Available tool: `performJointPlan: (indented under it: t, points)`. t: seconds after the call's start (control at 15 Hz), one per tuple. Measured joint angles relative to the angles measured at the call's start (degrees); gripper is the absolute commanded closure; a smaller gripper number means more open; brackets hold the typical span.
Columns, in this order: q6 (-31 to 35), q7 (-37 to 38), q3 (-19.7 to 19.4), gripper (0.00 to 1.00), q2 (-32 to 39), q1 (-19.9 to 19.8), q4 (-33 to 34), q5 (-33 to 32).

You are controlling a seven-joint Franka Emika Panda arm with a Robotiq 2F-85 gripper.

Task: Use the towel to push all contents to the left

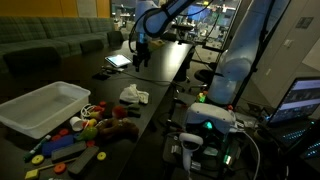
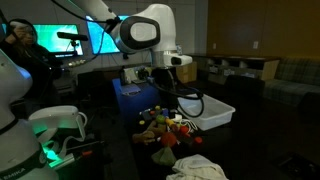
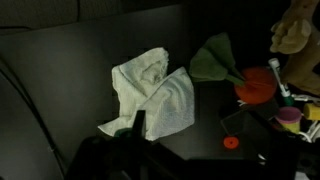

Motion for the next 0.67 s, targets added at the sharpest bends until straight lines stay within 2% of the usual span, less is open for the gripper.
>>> performJointPlan:
  t: [0.4,0.67]
  points:
    - [11.86,-7.48,-3.30,0.00,9.89,-0.33,1.25,4.22]
    - [19.06,-8.02,-3.52,0.00,16.35,-0.33,1.49,4.37]
